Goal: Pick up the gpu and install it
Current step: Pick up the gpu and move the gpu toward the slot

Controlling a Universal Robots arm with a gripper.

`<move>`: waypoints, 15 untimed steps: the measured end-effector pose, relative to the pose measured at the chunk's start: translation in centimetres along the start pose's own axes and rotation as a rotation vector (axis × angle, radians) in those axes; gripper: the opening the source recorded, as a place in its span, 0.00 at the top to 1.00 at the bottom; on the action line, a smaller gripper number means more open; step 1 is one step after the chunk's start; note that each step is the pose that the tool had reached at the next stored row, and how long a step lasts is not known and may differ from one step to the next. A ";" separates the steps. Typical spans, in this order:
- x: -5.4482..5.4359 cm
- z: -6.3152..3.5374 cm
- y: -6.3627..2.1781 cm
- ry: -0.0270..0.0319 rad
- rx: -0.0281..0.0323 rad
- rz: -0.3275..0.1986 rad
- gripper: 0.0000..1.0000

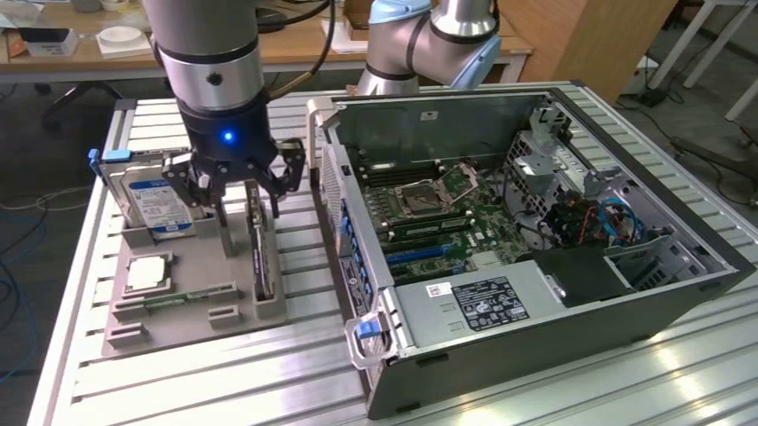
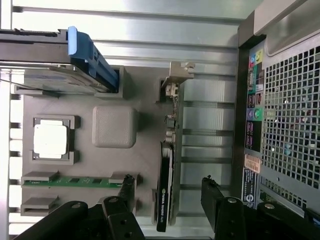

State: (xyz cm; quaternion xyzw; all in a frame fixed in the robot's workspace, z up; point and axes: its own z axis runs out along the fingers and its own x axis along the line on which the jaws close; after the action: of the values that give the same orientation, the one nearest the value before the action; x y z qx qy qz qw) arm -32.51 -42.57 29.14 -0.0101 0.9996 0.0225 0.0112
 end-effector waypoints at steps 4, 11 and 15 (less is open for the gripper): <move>0.0 0.31 -0.02 0.0000 0.0000 0.000 0.35; 0.0 0.79 -0.04 0.0000 0.0000 0.000 0.35; 0.0 1.04 -0.05 0.0000 0.0000 0.000 0.35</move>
State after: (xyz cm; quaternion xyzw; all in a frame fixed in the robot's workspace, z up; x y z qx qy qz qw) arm -32.51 -42.57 28.09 -0.0101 0.9996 0.0225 0.0112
